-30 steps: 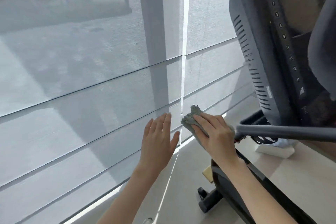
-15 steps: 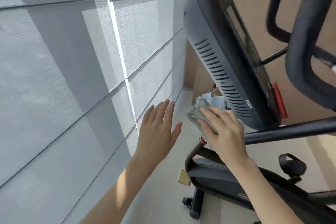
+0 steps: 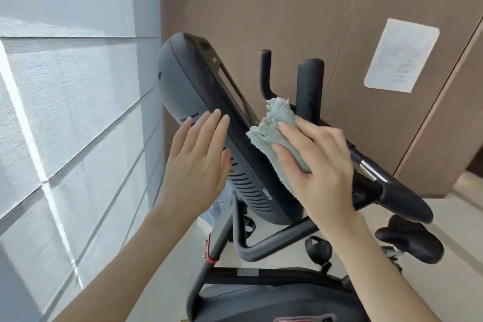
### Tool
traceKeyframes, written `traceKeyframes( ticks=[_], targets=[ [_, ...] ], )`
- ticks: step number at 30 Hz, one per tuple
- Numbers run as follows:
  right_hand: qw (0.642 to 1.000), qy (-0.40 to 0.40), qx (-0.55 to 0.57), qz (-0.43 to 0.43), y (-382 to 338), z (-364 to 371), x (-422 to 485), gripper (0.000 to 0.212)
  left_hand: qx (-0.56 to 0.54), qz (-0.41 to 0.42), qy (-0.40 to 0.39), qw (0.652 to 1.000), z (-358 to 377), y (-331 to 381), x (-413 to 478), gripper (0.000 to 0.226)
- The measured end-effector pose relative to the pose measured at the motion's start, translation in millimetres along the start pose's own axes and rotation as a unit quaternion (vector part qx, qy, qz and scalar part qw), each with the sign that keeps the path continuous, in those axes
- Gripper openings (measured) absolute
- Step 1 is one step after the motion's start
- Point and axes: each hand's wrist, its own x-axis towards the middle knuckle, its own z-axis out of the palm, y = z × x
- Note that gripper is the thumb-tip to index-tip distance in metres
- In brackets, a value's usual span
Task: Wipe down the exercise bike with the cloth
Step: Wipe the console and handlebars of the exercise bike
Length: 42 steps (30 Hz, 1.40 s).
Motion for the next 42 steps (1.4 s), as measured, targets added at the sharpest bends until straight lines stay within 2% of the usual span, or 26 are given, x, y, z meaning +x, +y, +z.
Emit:
traceKeyframes(
  ticks=[7, 13, 17, 20, 22, 25, 30, 36, 40, 42],
  targets=[
    [0.989, 0.054, -0.133, -0.048, 24.9, 3.0, 67.3, 0.020, 0.007, 0.041, 0.011, 0.999, 23.0, -5.6, 15.9, 0.048],
    [0.967, 0.033, -0.249, -0.031, 47.7, 27.2, 102.5, 0.021, -0.020, 0.103, 0.023, 0.994, 38.3, -18.6, 30.6, 0.047],
    [0.960, -0.073, -0.265, 0.055, 56.1, 45.5, 97.0, 0.028, -0.038, 0.129, 0.030, 0.990, 42.5, -26.1, 32.9, 0.045],
    [0.955, -0.122, -0.241, 0.118, 61.4, 47.0, 97.3, 0.034, -0.047, 0.142, 0.032, 0.988, 45.7, -29.8, 32.0, 0.044],
    [0.954, -0.121, -0.237, 0.142, 62.6, 48.6, 99.4, 0.035, -0.052, 0.144, 0.038, 0.988, 47.3, -30.1, 31.3, 0.044],
    [0.951, -0.070, -0.255, 0.162, 54.6, 56.3, 91.0, 0.036, -0.066, 0.141, 0.041, 0.987, 48.5, -30.0, 30.6, 0.044],
    [0.932, -0.038, -0.306, 0.191, 43.2, 64.6, 66.1, 0.052, -0.083, 0.141, 0.045, 0.985, 49.4, -31.7, 30.8, 0.042],
    [0.909, -0.090, -0.360, 0.189, 26.3, 57.7, 7.6, 0.058, -0.092, 0.147, 0.057, 0.983, 50.6, -33.3, 31.8, 0.040],
    [0.901, -0.102, -0.390, 0.159, 35.3, 59.5, 45.6, 0.056, -0.092, 0.154, 0.055, 0.982, 51.7, -34.6, 32.1, 0.041],
    [0.896, -0.107, -0.407, 0.141, 40.8, 61.8, 77.8, 0.047, -0.093, 0.156, 0.053, 0.982, 52.4, -35.4, 31.8, 0.042]
  ],
)
